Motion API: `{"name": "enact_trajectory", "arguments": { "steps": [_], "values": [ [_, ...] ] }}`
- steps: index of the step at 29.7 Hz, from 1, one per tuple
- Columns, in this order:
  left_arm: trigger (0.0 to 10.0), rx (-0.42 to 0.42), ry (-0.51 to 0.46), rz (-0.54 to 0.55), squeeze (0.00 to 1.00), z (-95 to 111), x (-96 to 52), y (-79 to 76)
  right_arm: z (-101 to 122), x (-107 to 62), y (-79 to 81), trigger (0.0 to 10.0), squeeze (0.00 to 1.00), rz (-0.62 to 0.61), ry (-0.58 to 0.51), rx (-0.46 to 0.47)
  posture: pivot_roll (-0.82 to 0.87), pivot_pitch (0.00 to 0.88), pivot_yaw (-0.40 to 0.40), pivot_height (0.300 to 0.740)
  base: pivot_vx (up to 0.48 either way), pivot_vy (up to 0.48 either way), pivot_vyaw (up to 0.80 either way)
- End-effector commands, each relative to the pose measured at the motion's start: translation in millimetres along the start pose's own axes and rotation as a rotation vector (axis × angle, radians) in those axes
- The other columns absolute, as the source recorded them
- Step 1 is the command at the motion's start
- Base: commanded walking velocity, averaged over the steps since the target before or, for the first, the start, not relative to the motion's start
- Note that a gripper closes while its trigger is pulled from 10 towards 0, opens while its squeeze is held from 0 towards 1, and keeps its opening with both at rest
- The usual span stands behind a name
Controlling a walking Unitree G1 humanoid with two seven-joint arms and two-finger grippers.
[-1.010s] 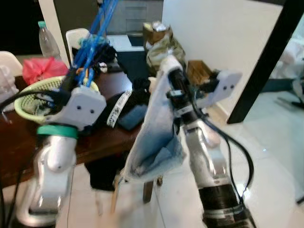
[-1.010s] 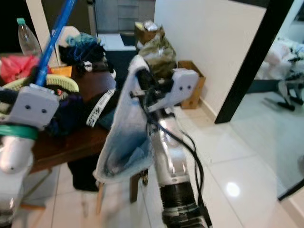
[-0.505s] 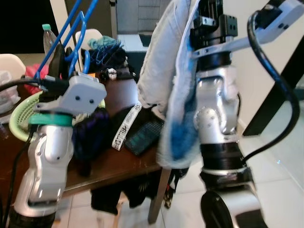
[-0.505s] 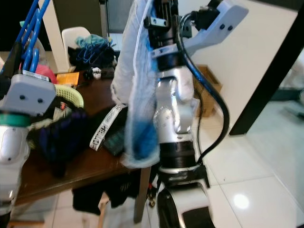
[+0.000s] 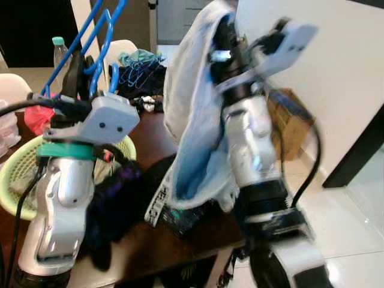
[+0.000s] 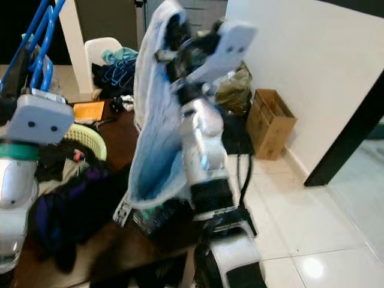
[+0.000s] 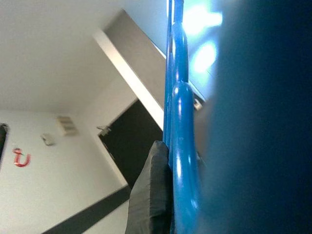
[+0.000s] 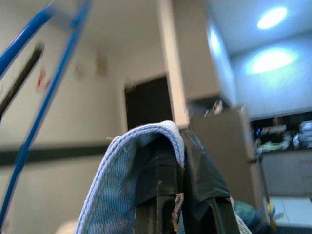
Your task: Hang hanger
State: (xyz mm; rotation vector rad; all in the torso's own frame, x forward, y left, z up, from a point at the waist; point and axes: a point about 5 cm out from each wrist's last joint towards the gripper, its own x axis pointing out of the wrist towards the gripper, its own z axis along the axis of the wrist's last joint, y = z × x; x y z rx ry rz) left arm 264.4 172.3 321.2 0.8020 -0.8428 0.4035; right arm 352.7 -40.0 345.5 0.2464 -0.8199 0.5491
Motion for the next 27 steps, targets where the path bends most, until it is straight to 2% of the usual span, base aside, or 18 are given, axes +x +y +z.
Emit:
{"name": "enact_trajectory", "arguments": {
  "steps": [1,4,6,8,9,11,12,13,14,17,18,19,20,21,23,25,26,27],
  "values": [
    [10.0,-0.004,-0.018,-0.026,0.0,3.6,-4.3,-1.6,-32.8,-29.8,-19.8,10.0,0.0,-0.063,0.181,-0.059,0.1,0.025,0.022,0.74,0.0,0.0,0.0],
    [10.0,-0.006,-0.018,-0.028,0.0,4.0,-4.8,-1.8,-37.2,-35.3,-23.0,10.0,0.0,-0.072,0.208,-0.061,0.1,0.025,0.022,0.74,0.0,0.0,0.0],
    [10.0,0.0,-0.021,-0.031,0.0,2.8,-2.8,-2.1,-48.2,-51.7,-26.2,10.0,0.0,0.007,0.293,-0.022,0.09,0.02,0.023,0.74,0.0,0.0,0.0],
    [10.0,0.005,-0.021,-0.032,0.0,1.1,-1.2,-1.2,-61.9,-67.9,-30.8,10.0,0.0,0.049,0.402,-0.126,0.09,0.016,0.025,0.74,0.0,0.0,0.0],
    [10.0,0.005,-0.021,-0.032,0.0,1.1,-1.2,-1.2,-61.9,-67.9,-30.8,10.0,0.0,0.049,0.402,-0.126,0.09,0.016,0.025,0.74,0.0,0.0,0.0],
    [10.0,0.008,-0.019,-0.031,0.0,-0.4,0.1,0.3,-76.7,-86.0,-32.6,10.0,0.0,0.122,0.521,-0.241,0.09,0.018,0.025,0.74,0.0,0.0,0.0],
    [10.0,0.008,-0.019,-0.031,0.0,-0.4,0.1,0.3,-76.7,-86.0,-32.6,10.0,0.0,0.122,0.521,-0.241,0.09,0.018,0.025,0.74,0.0,0.0,0.0],
    [10.0,0.009,-0.018,-0.032,0.0,-1.1,0.4,1.4,-82.9,-95.3,-32.5,10.0,0.0,0.161,0.568,-0.29,0.09,0.019,0.025,0.74,0.0,0.0,0.0],
    [10.0,0.009,-0.018,-0.032,0.0,-1.1,0.4,1.4,-82.9,-95.3,-32.5,10.0,0.0,0.161,0.568,-0.29,0.09,0.019,0.025,0.74,0.0,0.0,0.0],
    [10.0,0.012,-0.017,-0.033,0.0,-1.9,0.6,3.1,-90.9,-109.2,-31.7,10.0,0.0,0.211,0.637,-0.32,0.1,0.02,0.027,0.74,0.0,0.0,0.0],
    [10.0,0.013,-0.016,-0.033,0.0,-2.0,0.5,3.6,-94.6,-115.4,-30.1,10.0,0.07,0.254,0.681,-0.332,0.1,0.021,0.028,0.74,0.0,0.0,0.0],
    [10.0,0.013,-0.016,-0.034,0.0,-2.0,0.5,3.9,-99.8,-123.1,-28.8,10.0,0.71,0.309,0.744,-0.357,0.1,0.021,0.028,0.74,0.0,0.0,0.0],
    [10.0,0.013,-0.016,-0.034,0.0,-2.0,0.5,3.9,-99.8,-123.1,-28.8,10.0,0.71,0.309,0.744,-0.357,0.1,0.021,0.028,0.74,0.0,0.0,0.0],
    [10.0,0.013,-0.016,-0.034,0.0,-1.9,0.5,4.1,-107.2,-135.6,-29.7,10.0,1.0,0.374,0.856,-0.373,0.1,0.019,0.028,0.74,0.0,0.0,0.0],
    [10.0,0.012,-0.016,-0.034,0.0,-1.7,0.5,4.6,-111.3,-149.8,-32.3,10.0,1.0,0.478,0.965,-0.439,0.1,0.019,0.028,0.74,0.0,0.0,0.0],
    [10.0,0.013,-0.015,-0.033,0.0,-1.7,0.4,5.0,-97.6,-137.2,-29.0,10.0,1.0,0.432,0.876,-0.251,0.1,0.019,0.026,0.74,0.0,0.0,0.0],
    [10.0,0.013,-0.015,-0.033,0.0,-1.7,0.4,5.0,-97.6,-137.2,-29.0,10.0,1.0,0.432,0.876,-0.251,0.1,0.019,0.026,0.74,0.0,0.0,0.0],
    [10.0,0.014,-0.015,-0.033,0.0,-1.8,0.3,5.3,-86.8,-127.9,-27.5,10.0,1.0,0.402,0.799,-0.124,0.1,0.019,0.026,0.74,0.0,0.0,0.0]
  ]
}}
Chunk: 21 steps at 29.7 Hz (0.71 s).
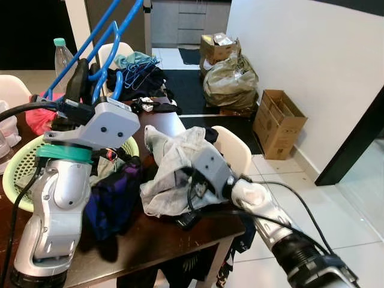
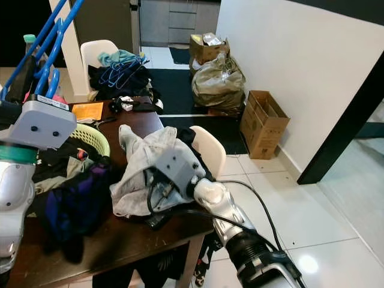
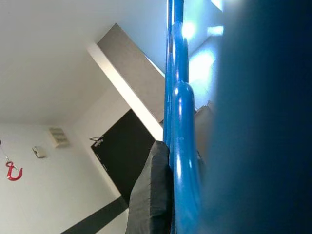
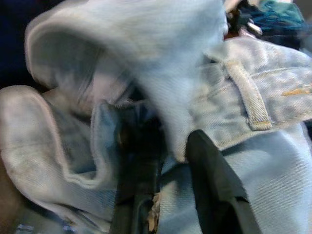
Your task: Hang hanger
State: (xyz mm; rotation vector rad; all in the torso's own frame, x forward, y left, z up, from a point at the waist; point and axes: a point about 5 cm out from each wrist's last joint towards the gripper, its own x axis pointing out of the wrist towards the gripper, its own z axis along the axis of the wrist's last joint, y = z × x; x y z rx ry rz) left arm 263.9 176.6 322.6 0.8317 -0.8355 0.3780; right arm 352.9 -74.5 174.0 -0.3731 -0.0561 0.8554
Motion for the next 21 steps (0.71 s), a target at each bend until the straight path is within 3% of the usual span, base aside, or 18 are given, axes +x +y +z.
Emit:
{"name": "enact_trajectory", "arguments": {
  "steps": [1,2,3,6,7,13,17,20,21],
  "values": [
    [10.0,-0.002,-0.005,0.0,0.0,0.7,-0.6,1.5,19.0,-3.0,-5.1,10.0,1.0,0.017,-0.111,0.088,0.1,0.019,0.026,0.74,0.0,0.0,0.0],
    [10.0,-0.002,-0.004,-0.001,0.0,0.7,-0.9,1.2,31.2,-6.0,-8.7,10.0,1.0,0.02,-0.203,0.177,0.1,0.02,0.025,0.74,0.0,0.0,0.0],
    [10.0,-0.002,-0.004,-0.001,0.0,0.7,-0.9,1.2,31.2,-6.0,-8.7,10.0,1.0,0.02,-0.203,0.177,0.1,0.02,0.025,0.74,0.0,0.0,0.0],
    [10.0,-0.004,-0.002,-0.003,0.0,0.6,-2.1,0.5,66.2,-21.1,-23.4,10.0,1.0,0.022,-0.48,0.37,0.1,0.02,0.025,0.74,0.0,0.0,0.0],
    [10.0,-0.005,-0.002,-0.004,0.0,0.5,-2.3,0.4,72.1,-26.5,-26.6,10.0,0.0,0.028,-0.53,0.389,0.1,0.02,0.025,0.74,0.0,0.0,0.0],
    [10.0,-0.006,0.001,-0.007,0.0,0.8,-3.1,0.3,94.9,-57.4,-35.2,10.0,0.0,0.123,-0.722,0.456,0.1,0.034,0.024,0.74,0.0,0.0,0.0],
    [10.0,-0.006,0.002,-0.009,0.0,1.0,-3.9,0.8,103.5,-73.3,-40.0,10.0,0.0,0.122,-0.801,0.461,0.1,0.037,0.024,0.74,0.0,0.0,0.0],
    [10.0,-0.004,0.012,-0.01,0.0,-0.1,-5.1,2.3,102.8,-80.2,-39.9,10.0,0.0,0.059,-0.804,0.472,0.1,0.041,0.019,0.74,0.0,0.0,0.0],
    [10.0,-0.022,0.046,-0.01,0.0,-3.5,-7.2,3.9,97.6,-80.0,-33.2,10.0,0.0,-0.023,-0.774,0.47,0.1,0.046,0.018,0.74,0.0,0.0,0.0]
  ]
}}
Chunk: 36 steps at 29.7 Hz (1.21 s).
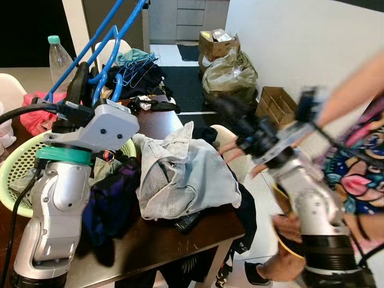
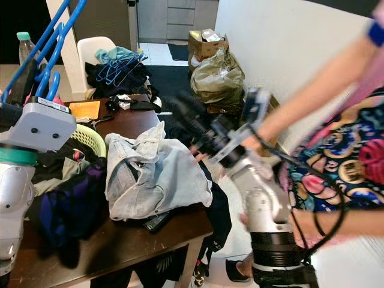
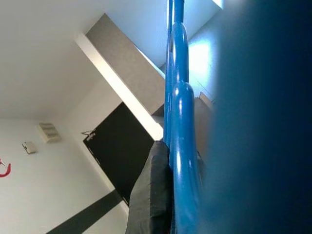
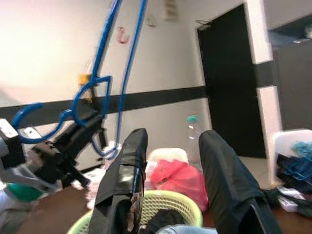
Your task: Hang hanger
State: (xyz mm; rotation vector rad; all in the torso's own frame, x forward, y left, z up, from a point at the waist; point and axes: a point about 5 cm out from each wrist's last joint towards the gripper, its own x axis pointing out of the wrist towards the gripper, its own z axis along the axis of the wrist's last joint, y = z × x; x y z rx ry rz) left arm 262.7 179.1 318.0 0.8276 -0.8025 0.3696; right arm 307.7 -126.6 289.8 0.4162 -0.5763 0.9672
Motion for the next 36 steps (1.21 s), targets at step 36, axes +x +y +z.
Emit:
{"name": "enact_trajectory", "arguments": {
  "steps": [36],
  "values": [
    [10.0,-0.288,0.268,-0.143,0.0,-8.7,-24.6,-14.6,-71.4,4.6,41.0,10.0,0.0,-0.371,0.066,-0.163,0.11,0.063,0.012,0.74,0.0,0.0,0.0]
  ]
}}
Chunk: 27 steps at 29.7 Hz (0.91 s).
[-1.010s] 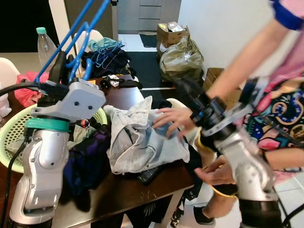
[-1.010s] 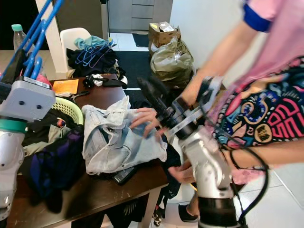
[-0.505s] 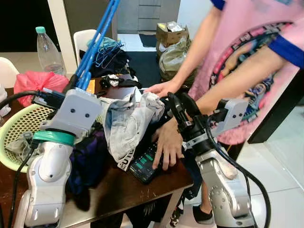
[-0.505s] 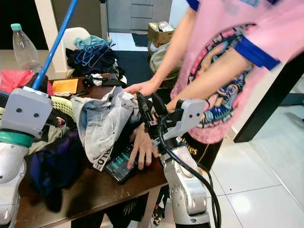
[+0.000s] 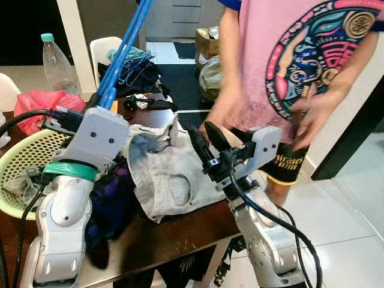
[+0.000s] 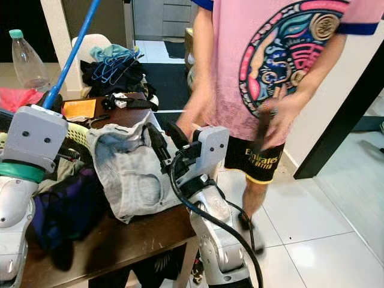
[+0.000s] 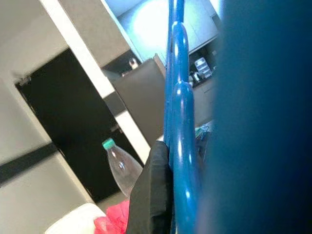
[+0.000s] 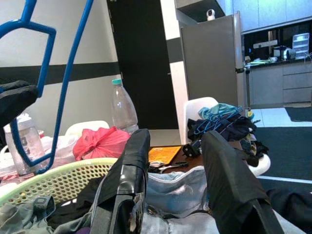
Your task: Hang hanger
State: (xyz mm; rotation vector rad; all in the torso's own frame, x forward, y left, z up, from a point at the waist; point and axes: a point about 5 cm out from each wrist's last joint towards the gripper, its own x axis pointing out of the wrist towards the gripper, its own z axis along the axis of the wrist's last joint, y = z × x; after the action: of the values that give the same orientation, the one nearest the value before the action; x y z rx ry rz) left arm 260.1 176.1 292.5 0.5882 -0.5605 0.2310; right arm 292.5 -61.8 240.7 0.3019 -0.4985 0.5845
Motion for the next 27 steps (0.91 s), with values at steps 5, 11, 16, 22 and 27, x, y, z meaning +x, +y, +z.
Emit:
{"name": "enact_trajectory", "arguments": {
  "steps": [5,11,16,22,27],
  "values": [
    [10.0,-0.054,0.054,-0.014,0.0,-3.9,-3.2,-3.6,-2.9,-0.1,-2.0,10.0,0.0,-0.036,0.004,0.04,0.1,0.06,0.013,0.74,0.0,0.0,0.0],
    [10.0,-0.043,0.068,-0.013,0.0,-5.9,-2.5,-3.9,-4.6,0.0,-3.8,10.0,0.0,-0.042,0.006,0.039,0.1,0.058,0.011,0.74,0.0,0.0,0.0],
    [10.0,-0.04,0.08,-0.008,0.0,-7.1,-2.7,-3.7,-5.5,0.2,-4.2,10.0,0.0,-0.041,0.008,0.038,0.1,0.056,0.009,0.74,0.0,0.0,0.0],
    [10.0,-0.057,0.097,0.007,0.0,-8.2,-3.1,-2.4,-7.6,0.8,-5.1,10.0,0.0,-0.036,0.016,0.04,0.11,0.053,0.003,0.74,0.0,0.19,0.0],
    [10.0,-0.059,0.097,0.017,0.0,-7.6,-3.2,-1.6,-8.4,0.9,-5.2,10.0,0.0,-0.033,0.019,0.043,0.11,0.049,0.003,0.74,0.0,0.48,0.0]
  ]
}}
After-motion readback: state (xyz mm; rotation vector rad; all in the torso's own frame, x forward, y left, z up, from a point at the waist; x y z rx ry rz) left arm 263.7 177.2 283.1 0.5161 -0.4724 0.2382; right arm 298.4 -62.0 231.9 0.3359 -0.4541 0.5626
